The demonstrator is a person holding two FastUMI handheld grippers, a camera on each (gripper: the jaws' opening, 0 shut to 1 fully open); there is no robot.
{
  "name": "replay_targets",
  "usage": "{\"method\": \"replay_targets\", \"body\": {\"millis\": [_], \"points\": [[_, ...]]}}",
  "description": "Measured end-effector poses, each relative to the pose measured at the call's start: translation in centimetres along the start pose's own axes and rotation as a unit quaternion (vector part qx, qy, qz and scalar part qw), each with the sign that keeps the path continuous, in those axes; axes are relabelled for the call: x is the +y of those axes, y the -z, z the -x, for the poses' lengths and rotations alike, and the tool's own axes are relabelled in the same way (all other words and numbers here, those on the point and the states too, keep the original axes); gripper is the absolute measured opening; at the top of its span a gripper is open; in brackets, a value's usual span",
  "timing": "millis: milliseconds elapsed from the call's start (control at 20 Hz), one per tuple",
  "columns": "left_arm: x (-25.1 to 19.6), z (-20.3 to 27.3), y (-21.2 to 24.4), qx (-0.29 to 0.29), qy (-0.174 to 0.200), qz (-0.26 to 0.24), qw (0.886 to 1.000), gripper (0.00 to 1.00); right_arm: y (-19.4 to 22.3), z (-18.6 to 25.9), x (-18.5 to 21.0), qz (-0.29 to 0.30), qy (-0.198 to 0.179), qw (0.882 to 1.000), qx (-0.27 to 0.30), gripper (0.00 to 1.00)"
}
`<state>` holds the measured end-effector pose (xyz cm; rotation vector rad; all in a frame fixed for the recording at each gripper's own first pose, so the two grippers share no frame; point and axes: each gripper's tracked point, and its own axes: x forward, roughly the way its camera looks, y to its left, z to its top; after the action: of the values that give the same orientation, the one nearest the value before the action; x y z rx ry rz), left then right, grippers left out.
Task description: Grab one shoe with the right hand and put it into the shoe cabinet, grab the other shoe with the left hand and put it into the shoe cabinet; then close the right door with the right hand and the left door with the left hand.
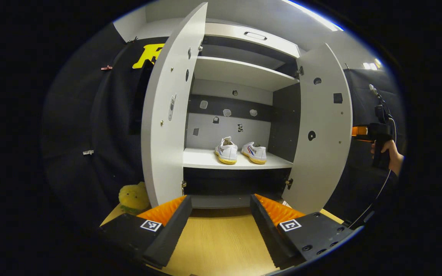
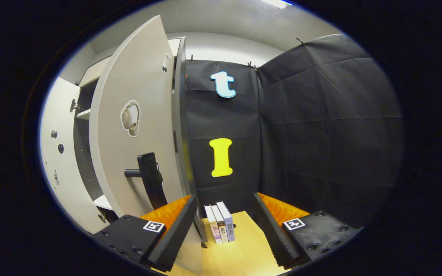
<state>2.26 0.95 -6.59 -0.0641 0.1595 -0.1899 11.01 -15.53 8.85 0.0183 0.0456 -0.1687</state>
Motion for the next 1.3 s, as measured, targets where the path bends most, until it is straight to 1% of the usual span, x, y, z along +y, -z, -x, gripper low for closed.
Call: {"method": "replay_targets", "body": {"millis": [300,450,550,650,800,1000,1150,1300], "points": [[4.7,2.3,0.5,0.005,-0.012,0.026,1.0,0.95,1.1,1.0,5.6,-0.032,-0.005,0.999,0.002,0.96],[7.5,3.8,1.0,0.006,-0.026,0.003,1.0,0.95,1.7,1.0,8.4,-0.046,-0.004,0.999,0.001,0.97],[9.3,5.3,1.4,0.009,-0.033,-0.002,0.999,0.95,2.1,0.7,10.5,-0.052,-0.007,0.999,0.0,0.98],[11.0,6.3,1.7,0.017,-0.04,0.009,0.999,0.95,3.2,0.5,13.1,-0.046,-0.017,0.999,0.01,0.98],[13.1,6.8,1.0,0.021,-0.054,0.037,0.998,0.95,5.0,0.4,14.9,-0.019,0.0,0.999,0.028,0.98],[15.1,7.8,0.1,0.016,-0.067,0.056,0.996,0.95,5.6,2.3,18.2,-0.007,-0.017,1.0,0.021,0.98],[17.2,7.4,-0.4,0.015,-0.083,0.036,0.996,0.95,7.4,4.3,19.1,0.001,-0.03,0.999,0.036,0.98],[18.7,6.6,-2.1,-0.005,-0.091,0.008,0.996,0.95,9.6,6.8,19.3,0.016,-0.037,0.998,0.057,0.98]]}}
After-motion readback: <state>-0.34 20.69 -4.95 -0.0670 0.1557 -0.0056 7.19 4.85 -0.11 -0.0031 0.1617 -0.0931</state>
